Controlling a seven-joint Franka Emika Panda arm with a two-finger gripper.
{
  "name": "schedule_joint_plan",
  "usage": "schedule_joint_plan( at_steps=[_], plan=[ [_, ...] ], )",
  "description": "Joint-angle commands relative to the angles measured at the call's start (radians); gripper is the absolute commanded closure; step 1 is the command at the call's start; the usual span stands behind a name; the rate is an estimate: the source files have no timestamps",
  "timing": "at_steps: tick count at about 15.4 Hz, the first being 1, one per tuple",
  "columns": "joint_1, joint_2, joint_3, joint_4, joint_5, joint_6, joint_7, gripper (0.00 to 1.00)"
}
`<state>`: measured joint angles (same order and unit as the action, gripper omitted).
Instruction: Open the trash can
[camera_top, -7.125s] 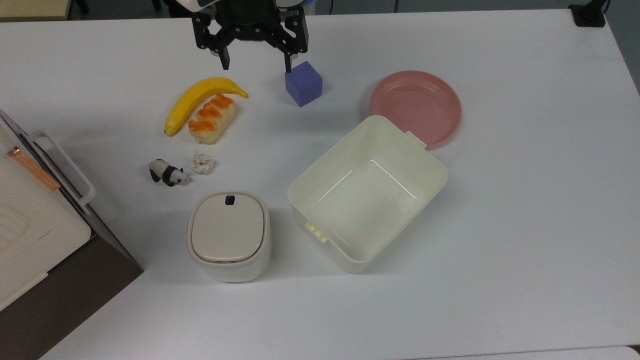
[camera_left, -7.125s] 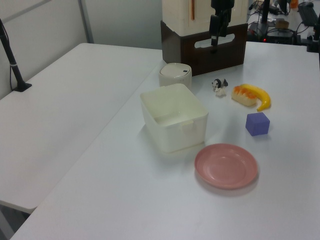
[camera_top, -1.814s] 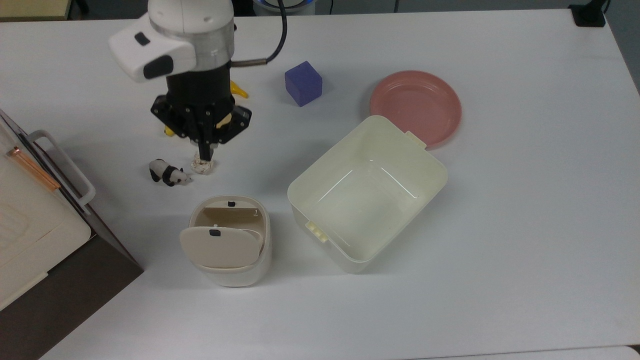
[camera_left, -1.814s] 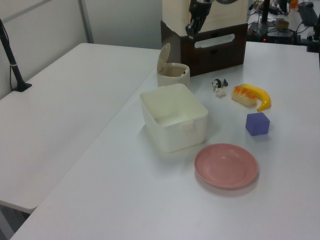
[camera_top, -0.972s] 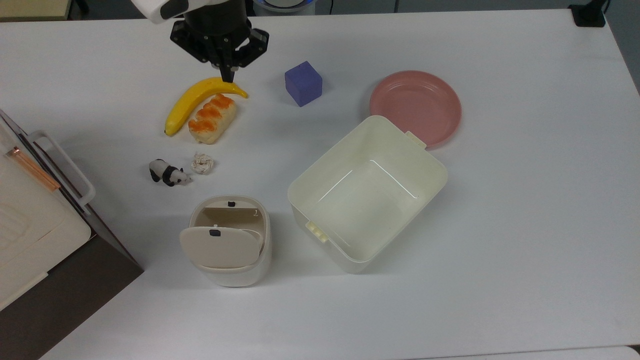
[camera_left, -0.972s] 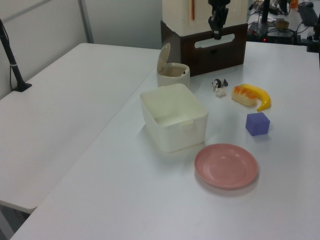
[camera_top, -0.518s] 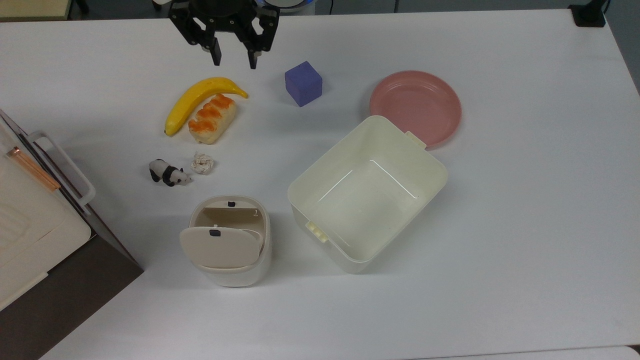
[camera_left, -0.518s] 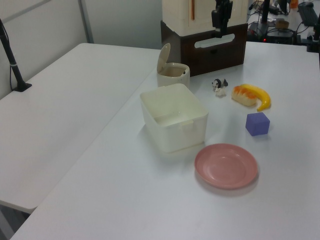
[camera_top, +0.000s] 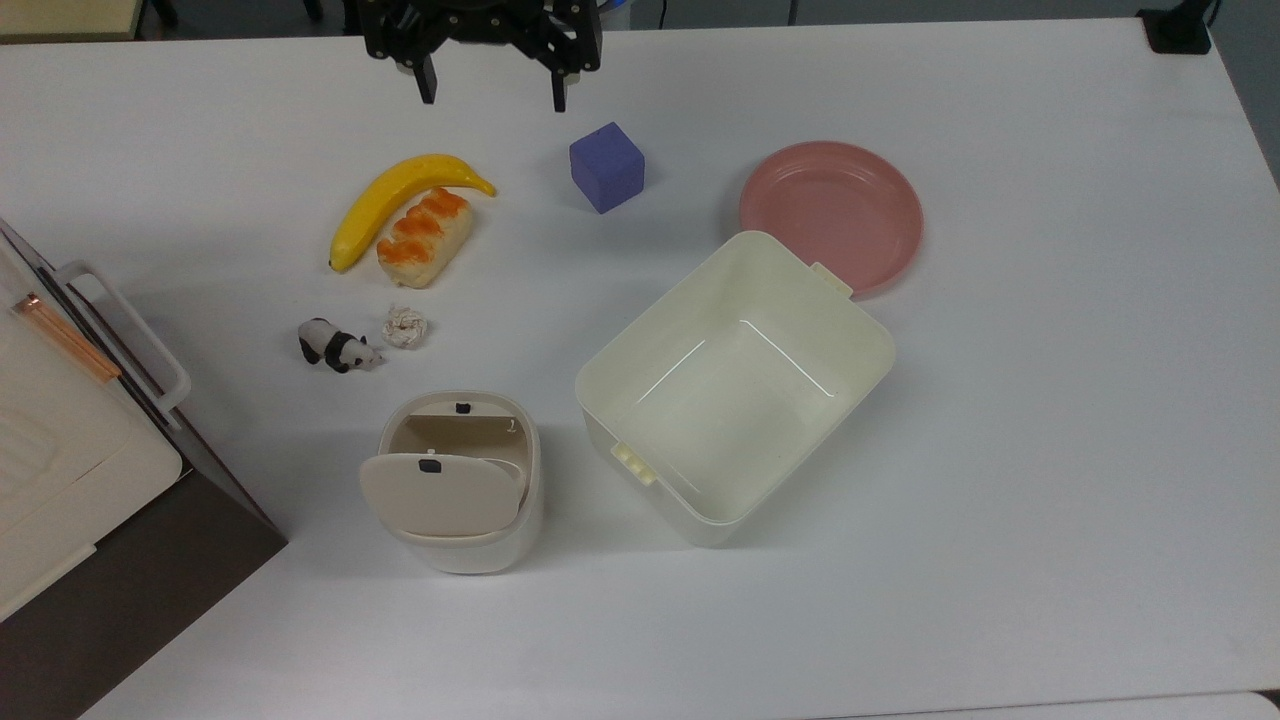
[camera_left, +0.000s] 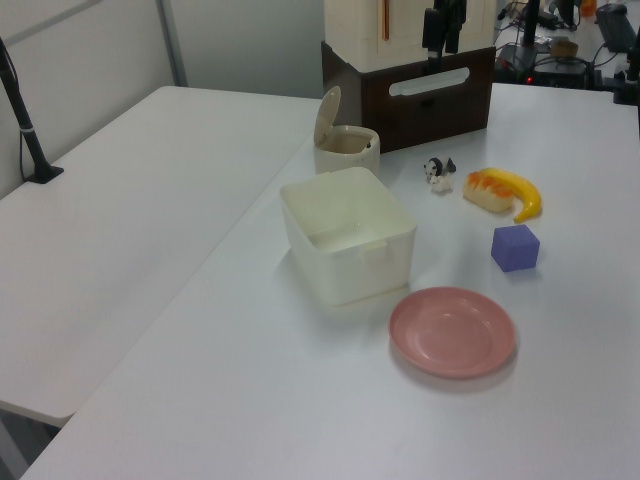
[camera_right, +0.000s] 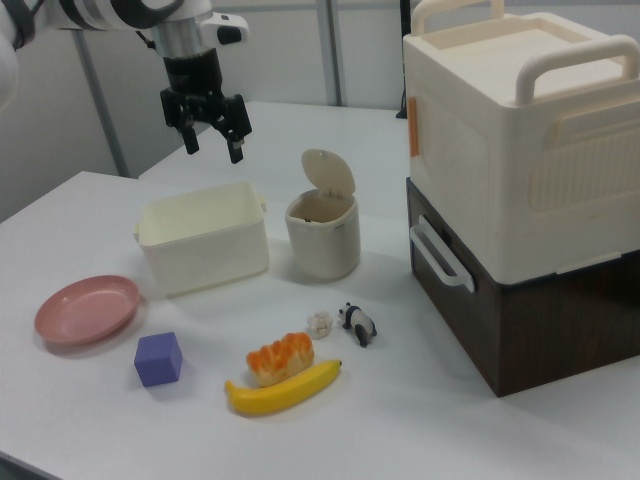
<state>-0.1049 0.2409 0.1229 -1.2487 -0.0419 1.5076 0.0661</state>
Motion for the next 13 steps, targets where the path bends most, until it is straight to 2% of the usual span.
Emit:
schedule_joint_plan(
  at_steps=[1, 4, 13],
  plan=[
    [0.008, -0.052, -0.009, -0.06, 0.052, 0.013, 0.02, 0.0],
    [0.007, -0.051, -0.011, -0.06, 0.074, 0.014, 0.026, 0.0],
    [0.007, -0.051, -0.011, -0.06, 0.066, 0.046, 0.029, 0.0]
  ],
)
